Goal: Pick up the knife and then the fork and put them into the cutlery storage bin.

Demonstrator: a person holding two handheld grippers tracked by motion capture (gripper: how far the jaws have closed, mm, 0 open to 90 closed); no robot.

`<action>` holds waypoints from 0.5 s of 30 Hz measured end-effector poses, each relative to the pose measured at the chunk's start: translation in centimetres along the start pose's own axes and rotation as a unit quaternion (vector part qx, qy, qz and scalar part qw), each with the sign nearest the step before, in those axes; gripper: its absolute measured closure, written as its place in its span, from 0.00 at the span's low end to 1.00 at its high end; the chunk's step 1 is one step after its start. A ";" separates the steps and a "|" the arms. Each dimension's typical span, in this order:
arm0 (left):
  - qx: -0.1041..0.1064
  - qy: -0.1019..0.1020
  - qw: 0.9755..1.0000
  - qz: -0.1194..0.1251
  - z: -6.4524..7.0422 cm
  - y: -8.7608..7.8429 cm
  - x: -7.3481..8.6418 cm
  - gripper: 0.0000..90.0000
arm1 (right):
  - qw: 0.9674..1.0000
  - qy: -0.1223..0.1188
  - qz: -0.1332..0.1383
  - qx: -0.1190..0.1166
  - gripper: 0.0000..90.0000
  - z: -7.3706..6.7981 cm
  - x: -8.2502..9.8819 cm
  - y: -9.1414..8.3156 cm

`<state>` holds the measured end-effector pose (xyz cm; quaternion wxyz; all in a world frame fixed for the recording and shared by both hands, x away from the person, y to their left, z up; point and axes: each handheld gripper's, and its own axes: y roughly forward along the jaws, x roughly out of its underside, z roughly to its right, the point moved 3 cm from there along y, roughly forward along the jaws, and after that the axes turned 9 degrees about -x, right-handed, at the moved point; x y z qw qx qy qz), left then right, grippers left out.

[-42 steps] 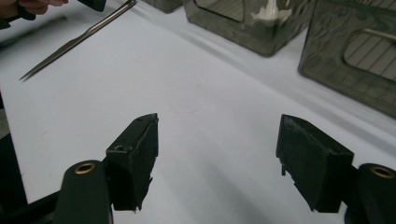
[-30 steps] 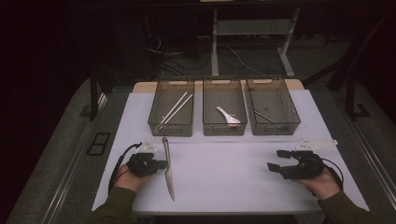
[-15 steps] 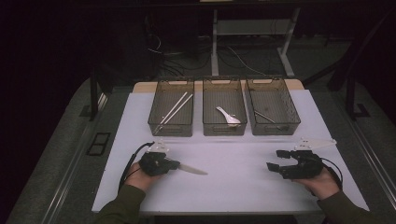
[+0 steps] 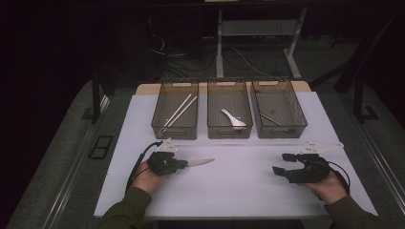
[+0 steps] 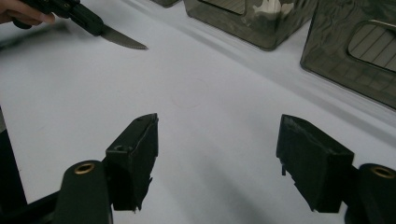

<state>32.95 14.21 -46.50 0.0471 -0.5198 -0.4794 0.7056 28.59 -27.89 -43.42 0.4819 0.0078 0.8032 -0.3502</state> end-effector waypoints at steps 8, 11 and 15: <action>-0.002 0.001 0.999 0.042 -0.5 -2.3 -0.5 0.89 | 1.000 -0.009 -0.002 0.000 0.30 0.0 0.2 0.2; -0.006 0.003 0.999 0.043 -1.3 -3.0 -0.2 0.82 | 1.000 -0.009 -0.006 -0.002 0.30 -0.1 0.2 0.3; -0.010 0.002 0.999 0.042 -2.7 -3.6 0.4 0.76 | 1.000 -0.010 -0.006 -0.003 0.30 -0.1 0.2 0.3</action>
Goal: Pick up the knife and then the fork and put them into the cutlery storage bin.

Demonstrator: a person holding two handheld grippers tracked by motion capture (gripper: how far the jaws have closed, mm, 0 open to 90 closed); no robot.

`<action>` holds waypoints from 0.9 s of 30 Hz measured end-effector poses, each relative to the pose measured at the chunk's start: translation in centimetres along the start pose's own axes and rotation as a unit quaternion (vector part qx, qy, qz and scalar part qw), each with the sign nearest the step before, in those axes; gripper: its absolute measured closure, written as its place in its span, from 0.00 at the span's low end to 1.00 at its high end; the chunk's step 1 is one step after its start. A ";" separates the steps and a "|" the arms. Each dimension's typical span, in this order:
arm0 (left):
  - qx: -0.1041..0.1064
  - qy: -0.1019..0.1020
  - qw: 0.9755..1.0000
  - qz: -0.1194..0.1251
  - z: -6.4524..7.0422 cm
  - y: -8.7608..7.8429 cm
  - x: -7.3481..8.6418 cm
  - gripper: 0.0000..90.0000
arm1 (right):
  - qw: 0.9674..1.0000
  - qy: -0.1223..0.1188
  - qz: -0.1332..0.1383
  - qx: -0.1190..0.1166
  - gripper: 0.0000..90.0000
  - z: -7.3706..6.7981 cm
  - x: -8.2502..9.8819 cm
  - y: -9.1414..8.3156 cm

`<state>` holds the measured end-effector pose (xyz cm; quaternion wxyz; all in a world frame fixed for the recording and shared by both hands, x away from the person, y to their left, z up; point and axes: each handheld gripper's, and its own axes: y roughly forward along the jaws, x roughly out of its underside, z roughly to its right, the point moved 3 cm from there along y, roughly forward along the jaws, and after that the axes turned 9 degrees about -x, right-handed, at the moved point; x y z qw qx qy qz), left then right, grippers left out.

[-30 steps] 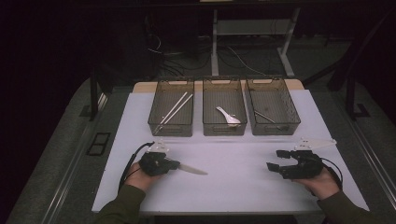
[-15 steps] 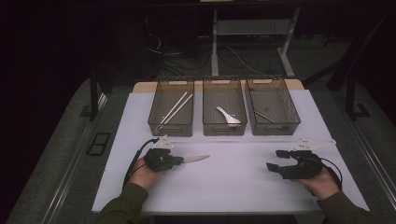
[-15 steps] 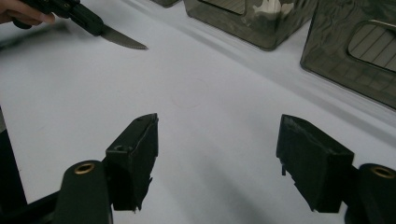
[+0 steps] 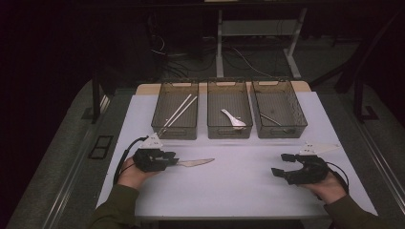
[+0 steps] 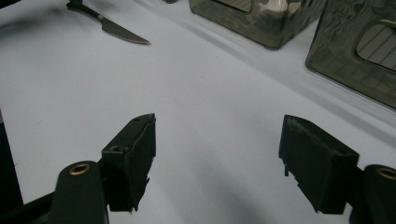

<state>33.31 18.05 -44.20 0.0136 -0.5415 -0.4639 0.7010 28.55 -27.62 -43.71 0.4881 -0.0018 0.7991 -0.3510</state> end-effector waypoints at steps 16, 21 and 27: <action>0.063 0.049 0.994 -0.072 -2.1 0.7 0.3 0.71 | 1.000 0.004 0.005 -0.004 0.30 0.2 0.0 -0.2; 0.066 0.078 0.991 -0.083 -1.6 1.6 0.3 0.72 | 1.000 0.005 0.006 -0.004 0.30 0.2 0.0 -0.1; 0.058 0.086 0.991 -0.088 -1.6 2.0 0.7 0.78 | 1.000 0.003 0.006 -0.005 0.30 0.2 0.0 -0.1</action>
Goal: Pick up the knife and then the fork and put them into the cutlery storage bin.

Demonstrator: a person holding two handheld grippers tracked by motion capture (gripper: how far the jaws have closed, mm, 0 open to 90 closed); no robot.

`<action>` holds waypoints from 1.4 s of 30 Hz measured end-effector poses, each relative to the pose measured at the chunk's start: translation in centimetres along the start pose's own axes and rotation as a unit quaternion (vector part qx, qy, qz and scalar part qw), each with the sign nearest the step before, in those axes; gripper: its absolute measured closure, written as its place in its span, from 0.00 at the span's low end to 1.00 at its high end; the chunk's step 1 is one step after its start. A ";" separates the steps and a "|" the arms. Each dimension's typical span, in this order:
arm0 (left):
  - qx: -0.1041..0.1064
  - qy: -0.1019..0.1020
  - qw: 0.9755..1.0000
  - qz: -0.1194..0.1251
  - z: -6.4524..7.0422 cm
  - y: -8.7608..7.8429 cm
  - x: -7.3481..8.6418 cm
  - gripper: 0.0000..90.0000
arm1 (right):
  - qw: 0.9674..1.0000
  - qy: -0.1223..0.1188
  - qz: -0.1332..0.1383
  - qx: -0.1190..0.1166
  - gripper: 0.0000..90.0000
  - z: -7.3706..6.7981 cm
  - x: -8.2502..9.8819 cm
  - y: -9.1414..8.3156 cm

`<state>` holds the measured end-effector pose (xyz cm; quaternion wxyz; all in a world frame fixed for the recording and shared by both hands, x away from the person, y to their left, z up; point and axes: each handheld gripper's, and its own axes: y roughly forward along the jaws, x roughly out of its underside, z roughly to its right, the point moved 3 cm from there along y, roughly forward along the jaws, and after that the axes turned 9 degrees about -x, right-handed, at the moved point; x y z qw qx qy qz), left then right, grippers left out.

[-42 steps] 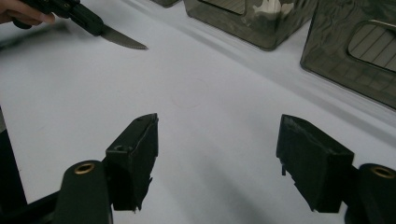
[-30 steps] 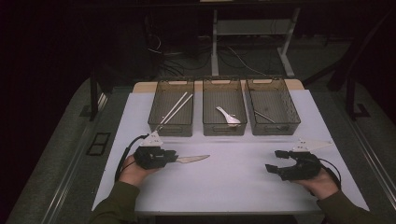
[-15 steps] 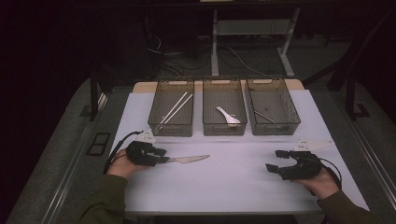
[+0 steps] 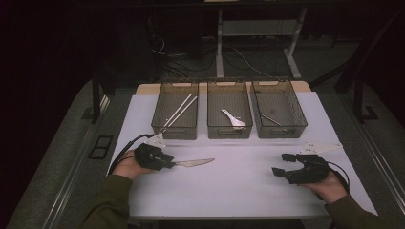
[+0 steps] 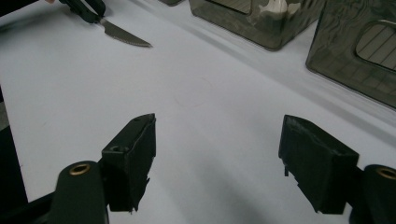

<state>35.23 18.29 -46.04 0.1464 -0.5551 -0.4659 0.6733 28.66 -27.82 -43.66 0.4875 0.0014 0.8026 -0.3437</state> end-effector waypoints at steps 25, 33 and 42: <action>-0.028 -0.006 1.000 -0.009 0.5 0.0 -0.1 0.88 | 1.000 0.009 0.000 -0.002 0.31 0.0 0.1 -0.1; -0.036 -0.012 0.999 -0.006 0.8 -0.2 0.1 0.88 | 1.000 0.011 0.003 -0.004 0.31 0.0 0.1 -0.2; -0.034 -0.013 0.999 0.014 1.2 -0.7 -0.2 0.88 | 1.000 0.012 0.004 -0.003 0.31 0.0 0.0 -0.2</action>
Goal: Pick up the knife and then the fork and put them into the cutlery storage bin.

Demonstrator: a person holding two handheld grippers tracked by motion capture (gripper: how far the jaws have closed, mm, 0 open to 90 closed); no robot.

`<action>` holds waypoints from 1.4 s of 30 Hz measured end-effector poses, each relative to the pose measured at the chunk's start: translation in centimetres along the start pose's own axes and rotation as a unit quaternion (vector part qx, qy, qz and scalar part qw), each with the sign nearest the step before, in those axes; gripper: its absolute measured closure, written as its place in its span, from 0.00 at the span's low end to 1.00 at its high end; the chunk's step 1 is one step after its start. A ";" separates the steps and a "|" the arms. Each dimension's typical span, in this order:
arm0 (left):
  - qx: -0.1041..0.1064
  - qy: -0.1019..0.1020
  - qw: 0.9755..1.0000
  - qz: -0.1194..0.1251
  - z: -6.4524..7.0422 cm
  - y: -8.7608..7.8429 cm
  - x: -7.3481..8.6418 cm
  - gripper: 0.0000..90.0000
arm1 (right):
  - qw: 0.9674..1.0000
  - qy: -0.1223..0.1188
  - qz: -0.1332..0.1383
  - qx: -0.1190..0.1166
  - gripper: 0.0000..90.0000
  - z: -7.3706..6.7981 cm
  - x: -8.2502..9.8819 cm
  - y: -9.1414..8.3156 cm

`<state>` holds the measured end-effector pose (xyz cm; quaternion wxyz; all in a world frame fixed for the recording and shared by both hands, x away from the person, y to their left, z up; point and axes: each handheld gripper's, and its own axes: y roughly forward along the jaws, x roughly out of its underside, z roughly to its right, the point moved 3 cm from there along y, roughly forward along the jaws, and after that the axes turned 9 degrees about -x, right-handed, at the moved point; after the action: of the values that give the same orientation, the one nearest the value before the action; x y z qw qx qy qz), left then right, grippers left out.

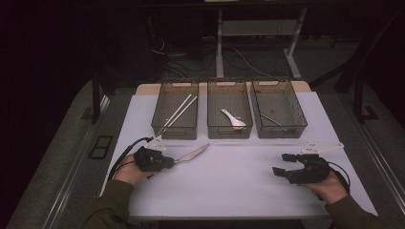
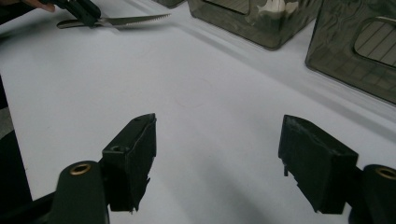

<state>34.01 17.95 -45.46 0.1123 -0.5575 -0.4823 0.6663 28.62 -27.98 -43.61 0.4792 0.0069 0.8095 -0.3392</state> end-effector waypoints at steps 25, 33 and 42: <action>0.029 0.010 0.992 0.120 2.6 -1.9 -5.1 0.88 | 1.000 0.003 0.008 -0.006 0.31 -0.2 -0.4 -0.1; 0.027 0.003 0.991 0.132 3.7 -1.1 -7.0 0.88 | 0.999 0.001 0.026 -0.022 0.29 -0.5 -1.5 0.1; -0.001 -0.020 0.991 0.133 5.3 0.7 -9.7 0.88 | 0.998 0.004 0.052 -0.037 0.35 -1.1 -4.2 1.3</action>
<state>33.22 8.14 -40.29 0.0120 -0.6037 -0.4065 0.6857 30.51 -25.09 -40.70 0.4931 0.0325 0.8217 -0.2838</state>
